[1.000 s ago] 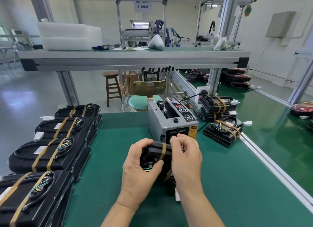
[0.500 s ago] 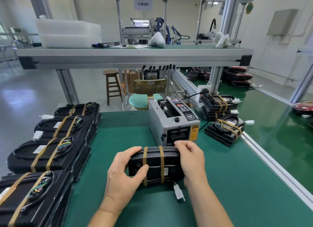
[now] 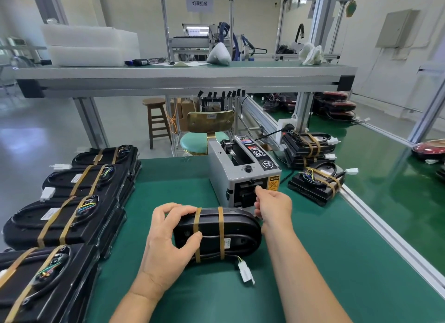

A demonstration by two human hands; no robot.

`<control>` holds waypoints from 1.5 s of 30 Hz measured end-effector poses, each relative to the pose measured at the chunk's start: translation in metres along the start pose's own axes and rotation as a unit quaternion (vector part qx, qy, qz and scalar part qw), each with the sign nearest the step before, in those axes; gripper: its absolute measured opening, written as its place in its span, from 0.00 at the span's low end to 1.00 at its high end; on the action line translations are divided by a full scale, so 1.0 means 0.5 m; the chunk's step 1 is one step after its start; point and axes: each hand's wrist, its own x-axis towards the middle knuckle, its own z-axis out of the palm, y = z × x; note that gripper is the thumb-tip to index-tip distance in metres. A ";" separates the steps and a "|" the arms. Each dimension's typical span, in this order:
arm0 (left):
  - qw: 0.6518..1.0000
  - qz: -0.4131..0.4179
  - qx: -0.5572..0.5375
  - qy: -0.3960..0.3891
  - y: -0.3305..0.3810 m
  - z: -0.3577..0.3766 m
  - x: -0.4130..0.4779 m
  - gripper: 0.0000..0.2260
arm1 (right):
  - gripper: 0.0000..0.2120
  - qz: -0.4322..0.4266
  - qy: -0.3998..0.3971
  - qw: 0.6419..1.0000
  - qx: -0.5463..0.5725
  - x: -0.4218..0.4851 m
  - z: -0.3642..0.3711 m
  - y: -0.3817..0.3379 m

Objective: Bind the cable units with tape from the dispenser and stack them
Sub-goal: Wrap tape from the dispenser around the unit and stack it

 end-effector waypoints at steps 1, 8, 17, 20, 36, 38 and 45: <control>1.000 0.005 0.011 -0.004 0.004 -0.002 0.003 0.16 | 0.04 -0.001 -0.002 1.000 -0.005 0.001 0.000 0.000; 0.994 0.008 0.106 -0.012 0.021 -0.005 0.020 0.15 | 0.04 -0.021 0.001 0.999 -0.036 0.009 0.009 -0.003; 0.947 0.077 0.293 -0.103 0.062 -0.001 0.038 0.25 | 0.09 -0.067 0.032 0.990 -0.121 -0.003 0.018 -0.010; 0.935 0.073 0.326 -0.123 0.071 0.005 0.045 0.20 | 0.08 -0.053 0.028 0.996 -0.067 -0.019 0.007 -0.007; 0.950 0.123 0.282 -0.049 0.062 0.048 0.020 0.19 | 0.12 -0.013 -0.113 0.975 0.191 -0.188 -0.020 0.022; 0.951 0.122 0.278 -0.051 0.061 0.046 0.017 0.19 | 0.11 -0.013 -0.112 0.973 0.200 -0.193 -0.019 0.020; 0.951 0.126 0.278 -0.041 0.060 0.048 0.017 0.19 | 0.14 -0.030 -0.114 0.978 0.170 -0.196 -0.017 0.027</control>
